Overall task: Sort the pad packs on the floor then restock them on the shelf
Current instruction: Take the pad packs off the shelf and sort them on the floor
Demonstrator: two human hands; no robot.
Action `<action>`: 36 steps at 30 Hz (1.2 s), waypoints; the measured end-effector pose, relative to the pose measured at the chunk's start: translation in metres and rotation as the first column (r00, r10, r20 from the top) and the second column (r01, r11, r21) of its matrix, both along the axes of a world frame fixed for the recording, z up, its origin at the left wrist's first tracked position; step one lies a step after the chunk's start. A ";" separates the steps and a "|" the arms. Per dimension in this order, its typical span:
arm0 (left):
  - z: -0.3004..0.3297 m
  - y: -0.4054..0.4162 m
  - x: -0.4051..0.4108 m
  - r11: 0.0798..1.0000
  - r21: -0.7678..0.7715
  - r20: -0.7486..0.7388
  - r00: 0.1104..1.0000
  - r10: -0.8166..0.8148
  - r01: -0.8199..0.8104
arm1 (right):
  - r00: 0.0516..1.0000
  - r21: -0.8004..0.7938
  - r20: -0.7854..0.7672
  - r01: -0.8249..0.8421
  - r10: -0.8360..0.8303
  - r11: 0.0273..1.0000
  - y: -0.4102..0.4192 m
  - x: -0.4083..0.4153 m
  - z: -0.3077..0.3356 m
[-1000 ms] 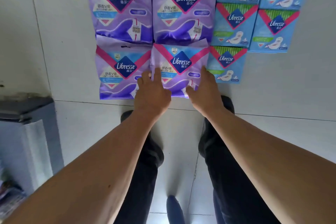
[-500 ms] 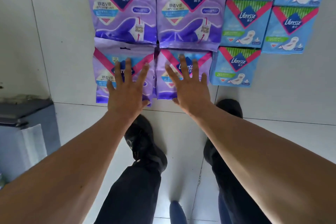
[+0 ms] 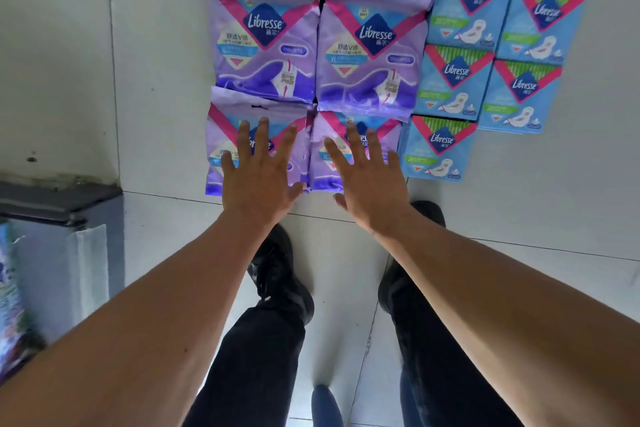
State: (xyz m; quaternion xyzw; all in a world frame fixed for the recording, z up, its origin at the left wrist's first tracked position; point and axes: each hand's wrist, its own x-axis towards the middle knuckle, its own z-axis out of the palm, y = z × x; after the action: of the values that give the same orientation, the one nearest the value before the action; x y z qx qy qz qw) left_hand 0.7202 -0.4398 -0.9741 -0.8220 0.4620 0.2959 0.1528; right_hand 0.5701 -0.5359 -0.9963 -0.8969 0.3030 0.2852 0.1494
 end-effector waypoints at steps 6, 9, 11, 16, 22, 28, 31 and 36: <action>0.121 -0.019 0.015 0.954 -0.171 -0.040 0.969 0.242 -0.246 | 0.980 -0.060 0.172 -0.091 0.100 0.994 0.001 0.030 0.136; 0.195 -0.011 0.031 0.912 -0.234 -0.046 0.940 0.337 -0.338 | 0.949 -0.092 0.274 -0.136 0.156 0.986 0.001 0.063 0.209; 0.238 0.006 0.045 0.880 -0.266 -0.031 0.915 0.401 -0.395 | 0.922 -0.106 0.335 -0.166 0.193 0.980 0.005 0.090 0.251; 0.329 0.068 0.076 0.688 -0.397 -0.003 0.750 0.661 -0.608 | 0.787 -0.159 0.511 -0.309 0.346 0.938 0.035 0.156 0.333; 0.412 0.164 0.075 0.442 -0.567 0.070 0.494 0.867 -0.696 | 0.594 -0.210 0.603 -0.526 0.532 0.824 0.111 0.207 0.406; 0.483 0.276 0.069 0.229 -0.708 0.105 0.221 0.970 -0.668 | 0.390 -0.253 0.673 -0.677 0.628 0.691 0.208 0.237 0.467; 0.502 0.337 0.065 0.128 -0.751 0.093 0.088 0.992 -0.648 | 0.288 -0.281 0.701 -0.729 0.652 0.624 0.266 0.251 0.484; 0.495 0.446 0.052 0.020 -0.738 0.100 -0.080 0.992 -0.675 | 0.174 -0.299 0.696 -0.812 0.696 0.502 0.382 0.261 0.484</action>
State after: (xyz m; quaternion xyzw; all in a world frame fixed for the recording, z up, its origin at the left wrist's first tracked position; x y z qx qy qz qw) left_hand 0.7724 0.0065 -0.4793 -0.9588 -0.2263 -0.0938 -0.1438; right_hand 0.8312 -0.1536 -0.5119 -0.9408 -0.2933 -0.0559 0.1604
